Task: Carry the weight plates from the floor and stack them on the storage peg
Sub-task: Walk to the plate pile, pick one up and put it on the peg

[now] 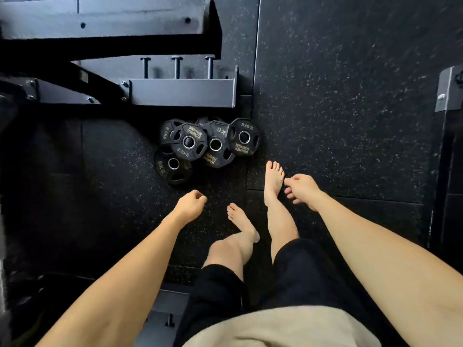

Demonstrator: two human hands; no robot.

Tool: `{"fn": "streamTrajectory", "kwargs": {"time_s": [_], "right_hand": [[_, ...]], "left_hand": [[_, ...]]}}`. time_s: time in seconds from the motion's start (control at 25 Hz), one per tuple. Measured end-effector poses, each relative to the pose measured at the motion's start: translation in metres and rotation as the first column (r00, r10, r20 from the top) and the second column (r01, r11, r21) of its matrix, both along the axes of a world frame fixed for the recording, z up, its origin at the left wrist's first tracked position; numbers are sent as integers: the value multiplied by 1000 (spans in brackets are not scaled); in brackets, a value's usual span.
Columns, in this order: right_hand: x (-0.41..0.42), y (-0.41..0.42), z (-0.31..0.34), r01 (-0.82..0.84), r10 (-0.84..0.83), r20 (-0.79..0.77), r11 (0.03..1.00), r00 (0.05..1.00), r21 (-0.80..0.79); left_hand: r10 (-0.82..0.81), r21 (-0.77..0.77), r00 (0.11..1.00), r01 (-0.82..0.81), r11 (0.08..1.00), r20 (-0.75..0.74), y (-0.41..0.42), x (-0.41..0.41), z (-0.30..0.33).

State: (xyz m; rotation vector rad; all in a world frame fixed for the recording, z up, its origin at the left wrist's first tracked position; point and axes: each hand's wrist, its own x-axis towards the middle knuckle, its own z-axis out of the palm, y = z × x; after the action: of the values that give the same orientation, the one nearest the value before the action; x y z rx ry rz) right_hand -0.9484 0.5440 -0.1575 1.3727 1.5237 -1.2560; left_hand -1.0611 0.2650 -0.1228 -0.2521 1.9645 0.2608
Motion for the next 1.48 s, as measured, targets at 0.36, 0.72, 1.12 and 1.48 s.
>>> {"fn": "streamTrajectory", "kwargs": {"time_s": [0.36, 0.72, 1.12, 1.48], "right_hand": [[-114, 17, -283, 117, -118, -51, 993, 992, -18], [-126, -22, -478, 243, -241, 41, 967, 970, -78], [-86, -35, -434, 328, -339, -44, 931, 940, -163], [-60, -29, -136, 146, -132, -267, 989, 955, 33]], "left_hand": [[13, 39, 984, -6, 999, -176, 76, -126, -272], [38, 109, 949, -4, 994, -313, 117, -155, -441], [185, 277, 916, -86, 957, -357, 92, -109, -380], [453, 531, 833, -239, 813, -318, 74, -57, -142]]}}
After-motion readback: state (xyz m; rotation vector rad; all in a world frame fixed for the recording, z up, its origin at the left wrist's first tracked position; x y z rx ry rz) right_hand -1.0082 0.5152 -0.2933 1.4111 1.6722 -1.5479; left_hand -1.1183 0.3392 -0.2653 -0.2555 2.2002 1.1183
